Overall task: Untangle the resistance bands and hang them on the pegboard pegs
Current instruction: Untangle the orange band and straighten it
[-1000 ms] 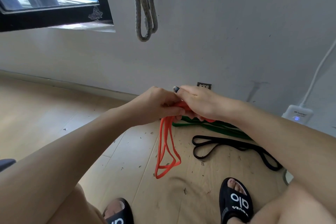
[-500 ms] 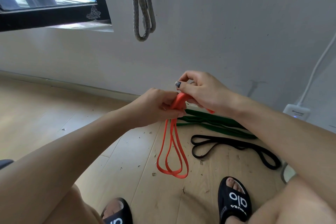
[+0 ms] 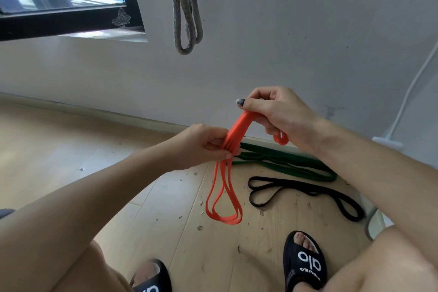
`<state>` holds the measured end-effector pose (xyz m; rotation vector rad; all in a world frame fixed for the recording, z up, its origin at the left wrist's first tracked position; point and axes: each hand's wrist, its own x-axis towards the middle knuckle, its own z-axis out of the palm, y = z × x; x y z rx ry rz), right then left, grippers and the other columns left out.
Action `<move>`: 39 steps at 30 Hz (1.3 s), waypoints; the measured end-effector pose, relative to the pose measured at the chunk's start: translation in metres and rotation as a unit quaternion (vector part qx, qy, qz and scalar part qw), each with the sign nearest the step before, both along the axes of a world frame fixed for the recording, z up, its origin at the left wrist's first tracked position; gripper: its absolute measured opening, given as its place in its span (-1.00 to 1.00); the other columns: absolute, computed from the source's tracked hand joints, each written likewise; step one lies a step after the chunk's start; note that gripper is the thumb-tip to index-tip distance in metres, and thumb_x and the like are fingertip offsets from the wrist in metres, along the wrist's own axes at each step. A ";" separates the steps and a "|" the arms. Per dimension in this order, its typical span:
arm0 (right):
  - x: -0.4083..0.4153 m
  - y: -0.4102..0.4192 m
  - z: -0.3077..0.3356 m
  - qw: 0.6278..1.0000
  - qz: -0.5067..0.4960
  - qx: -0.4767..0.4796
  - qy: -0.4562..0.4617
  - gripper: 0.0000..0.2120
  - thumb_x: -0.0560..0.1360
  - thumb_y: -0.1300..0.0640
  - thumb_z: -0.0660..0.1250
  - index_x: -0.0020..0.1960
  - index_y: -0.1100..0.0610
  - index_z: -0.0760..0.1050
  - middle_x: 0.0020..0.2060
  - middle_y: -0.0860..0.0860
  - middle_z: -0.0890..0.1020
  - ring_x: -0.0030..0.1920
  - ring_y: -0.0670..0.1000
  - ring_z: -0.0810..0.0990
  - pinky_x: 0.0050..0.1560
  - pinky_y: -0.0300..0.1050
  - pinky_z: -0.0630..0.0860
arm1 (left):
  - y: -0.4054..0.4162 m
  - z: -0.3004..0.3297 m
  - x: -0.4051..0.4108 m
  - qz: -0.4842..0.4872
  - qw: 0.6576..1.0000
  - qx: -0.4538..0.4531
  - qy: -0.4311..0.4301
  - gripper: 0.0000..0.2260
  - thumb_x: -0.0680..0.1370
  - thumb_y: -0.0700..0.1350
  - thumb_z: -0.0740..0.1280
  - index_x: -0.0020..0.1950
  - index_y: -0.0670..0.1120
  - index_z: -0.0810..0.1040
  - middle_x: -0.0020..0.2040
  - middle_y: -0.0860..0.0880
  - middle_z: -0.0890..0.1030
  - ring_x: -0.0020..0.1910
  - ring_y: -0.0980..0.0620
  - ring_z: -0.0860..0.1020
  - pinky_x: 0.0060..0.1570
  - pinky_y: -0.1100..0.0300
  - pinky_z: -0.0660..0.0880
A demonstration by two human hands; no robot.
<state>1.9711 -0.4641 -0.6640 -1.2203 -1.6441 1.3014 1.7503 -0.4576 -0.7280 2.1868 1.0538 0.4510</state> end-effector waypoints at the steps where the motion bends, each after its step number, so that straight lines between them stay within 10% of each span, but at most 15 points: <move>1: 0.001 0.001 0.000 1.000 -0.004 -0.002 0.006 -0.79 0.59 0.07 0.43 -0.08 0.21 0.54 -0.51 -0.06 0.38 -0.55 -0.11 0.25 -0.53 -0.25 0.22 | 0.001 -0.001 0.000 -0.002 1.000 0.007 0.004 -0.79 0.59 -0.17 0.43 0.22 -0.16 0.65 0.04 0.14 0.71 0.03 0.21 0.69 0.12 0.30 0.60; 39: 0.016 0.009 0.002 0.997 -0.032 -0.012 0.070 -0.78 0.60 0.17 0.38 -0.21 0.15 0.48 -0.54 -0.06 0.35 -0.57 -0.10 0.20 -0.54 -0.22 0.15 | 0.009 -0.024 0.011 -0.049 0.995 -0.021 0.088 -0.89 0.64 0.04 0.32 0.06 0.03 0.58 -0.09 0.05 0.69 -0.19 0.12 0.66 -0.11 0.27 0.62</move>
